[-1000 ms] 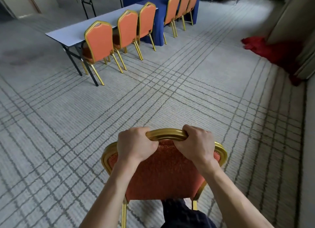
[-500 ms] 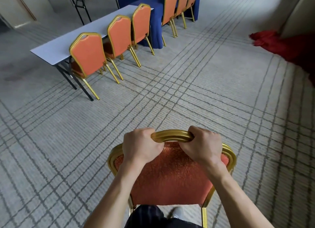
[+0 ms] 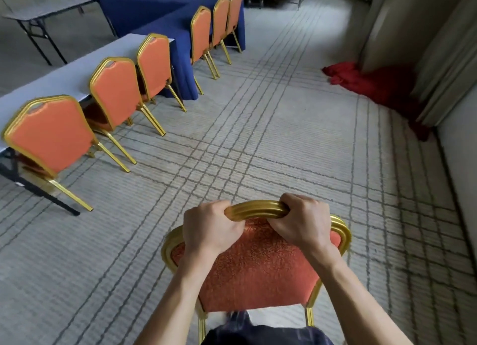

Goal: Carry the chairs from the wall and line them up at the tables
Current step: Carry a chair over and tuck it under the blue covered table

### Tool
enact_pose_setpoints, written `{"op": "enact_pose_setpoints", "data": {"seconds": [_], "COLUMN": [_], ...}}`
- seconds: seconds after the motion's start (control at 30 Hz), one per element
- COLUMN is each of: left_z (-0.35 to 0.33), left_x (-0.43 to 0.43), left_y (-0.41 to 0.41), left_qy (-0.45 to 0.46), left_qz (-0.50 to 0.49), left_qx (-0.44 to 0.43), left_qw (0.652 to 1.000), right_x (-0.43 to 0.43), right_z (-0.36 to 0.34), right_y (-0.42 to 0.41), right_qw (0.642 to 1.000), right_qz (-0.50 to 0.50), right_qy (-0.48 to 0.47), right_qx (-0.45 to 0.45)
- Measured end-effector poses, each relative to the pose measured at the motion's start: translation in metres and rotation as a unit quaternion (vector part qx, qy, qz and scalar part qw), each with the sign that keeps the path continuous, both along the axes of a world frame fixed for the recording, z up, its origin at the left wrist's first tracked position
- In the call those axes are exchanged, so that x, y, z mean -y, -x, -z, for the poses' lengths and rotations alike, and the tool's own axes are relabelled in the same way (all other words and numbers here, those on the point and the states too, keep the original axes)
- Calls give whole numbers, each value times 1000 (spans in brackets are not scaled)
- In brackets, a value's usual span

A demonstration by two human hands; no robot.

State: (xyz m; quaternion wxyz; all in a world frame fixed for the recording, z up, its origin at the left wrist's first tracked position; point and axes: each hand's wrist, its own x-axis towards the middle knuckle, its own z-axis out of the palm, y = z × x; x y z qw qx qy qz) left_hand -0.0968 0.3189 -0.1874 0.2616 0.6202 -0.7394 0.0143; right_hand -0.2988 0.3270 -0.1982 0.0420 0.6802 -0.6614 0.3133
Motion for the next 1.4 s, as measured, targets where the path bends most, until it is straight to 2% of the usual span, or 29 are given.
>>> {"op": "enact_pose_setpoints", "data": {"seconds": [0.2,0.43,0.77,1.07,1.4], "left_z": [-20,-17,-16,-15,6], "left_x": [135,306,538,715,972], "left_y": [19,60,152,202,250], "left_qy": [18,16,-13,-19,-14], "left_qz": [58,122,90,74,90], "left_qx": [-5,-9,25,-5,-21], "left_qw": [998,992,996,997,996], "right_x": [114,269,509,689,938], "right_z": [-21,-5,3,-1,2], "right_y": [21,62,153,206,255], "right_qw": [999,997,998,999,998], "right_qz": [43,70,61,35,54], "right_qy": [14,36,-1,-2,-10], "right_qx": [-1,6,25,12,-8]}}
